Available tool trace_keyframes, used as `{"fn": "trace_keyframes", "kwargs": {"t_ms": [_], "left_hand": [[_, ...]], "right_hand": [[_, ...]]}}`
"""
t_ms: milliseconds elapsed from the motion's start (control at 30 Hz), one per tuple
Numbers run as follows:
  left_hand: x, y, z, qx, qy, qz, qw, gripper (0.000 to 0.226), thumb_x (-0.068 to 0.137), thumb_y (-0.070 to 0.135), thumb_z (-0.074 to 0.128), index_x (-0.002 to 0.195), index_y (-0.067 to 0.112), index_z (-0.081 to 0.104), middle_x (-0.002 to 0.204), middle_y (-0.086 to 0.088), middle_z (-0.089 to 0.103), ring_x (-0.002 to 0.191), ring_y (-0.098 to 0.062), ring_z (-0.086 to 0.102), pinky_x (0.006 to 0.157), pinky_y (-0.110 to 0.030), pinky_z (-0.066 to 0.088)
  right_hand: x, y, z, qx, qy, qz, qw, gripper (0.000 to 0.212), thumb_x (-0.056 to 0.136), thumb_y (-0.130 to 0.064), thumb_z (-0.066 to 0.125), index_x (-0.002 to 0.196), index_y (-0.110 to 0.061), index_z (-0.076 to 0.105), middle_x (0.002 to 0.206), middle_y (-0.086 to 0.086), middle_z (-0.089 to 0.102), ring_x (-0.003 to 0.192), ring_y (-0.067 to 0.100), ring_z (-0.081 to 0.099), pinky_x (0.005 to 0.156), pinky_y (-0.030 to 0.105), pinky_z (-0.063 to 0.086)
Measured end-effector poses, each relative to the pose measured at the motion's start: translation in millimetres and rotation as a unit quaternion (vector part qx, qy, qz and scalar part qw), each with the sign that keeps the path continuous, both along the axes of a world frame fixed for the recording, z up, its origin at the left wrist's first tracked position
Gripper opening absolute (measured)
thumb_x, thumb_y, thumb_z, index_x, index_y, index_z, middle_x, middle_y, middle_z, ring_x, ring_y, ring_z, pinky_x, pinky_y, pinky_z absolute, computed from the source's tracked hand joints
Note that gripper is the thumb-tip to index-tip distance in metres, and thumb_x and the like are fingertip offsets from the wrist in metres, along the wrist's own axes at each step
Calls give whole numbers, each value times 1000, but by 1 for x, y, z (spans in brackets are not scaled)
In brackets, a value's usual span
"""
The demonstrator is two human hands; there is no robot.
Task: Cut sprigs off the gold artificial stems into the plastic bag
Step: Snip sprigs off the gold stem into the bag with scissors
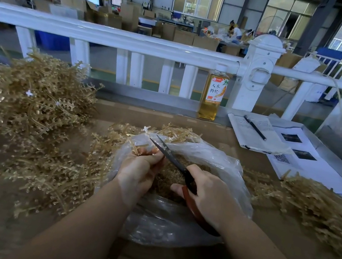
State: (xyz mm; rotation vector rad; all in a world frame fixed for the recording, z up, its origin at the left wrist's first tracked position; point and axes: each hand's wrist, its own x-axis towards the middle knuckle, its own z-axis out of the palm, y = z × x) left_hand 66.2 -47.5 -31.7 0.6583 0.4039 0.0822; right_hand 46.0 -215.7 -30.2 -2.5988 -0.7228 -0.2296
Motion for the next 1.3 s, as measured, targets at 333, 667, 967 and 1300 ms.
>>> {"fn": "trace_keyframes", "kwargs": {"t_ms": [333, 667, 967, 1300], "left_hand": [[1, 0, 1, 4, 16, -27, 999, 32, 82, -20, 53, 75, 10, 42, 84, -13, 55, 78, -24, 60, 53, -27, 58], [2, 1, -1, 8, 15, -28, 999, 34, 83, -22, 49, 75, 11, 40, 81, -13, 55, 76, -24, 60, 51, -28, 58], [-1, 3, -2, 25, 15, -48, 998, 27, 84, -18, 50, 84, 8, 45, 89, -16, 61, 82, -25, 63, 55, -28, 57], [-5, 1, -3, 36, 5, -39, 999, 30, 84, -15, 52, 74, 11, 42, 81, -11, 61, 77, -21, 63, 52, -25, 56]], "right_hand": [[0, -1, 3, 9, 16, 9, 1000, 32, 88, -61, 50, 89, -30, 44, 80, -9, 55, 73, 6, 52, 61, 17, 34], [-1, 0, -2, -17, -2, -19, 1000, 38, 90, -61, 47, 104, -26, 48, 88, -3, 60, 81, 14, 56, 73, 29, 48], [-6, 0, -4, -40, -31, -35, 998, 43, 90, -63, 43, 108, -25, 48, 91, -1, 59, 86, 17, 56, 73, 29, 45], [-10, 2, -10, -46, -65, -65, 995, 49, 87, -67, 38, 117, -29, 50, 101, -2, 60, 97, 18, 53, 77, 32, 44]]}}
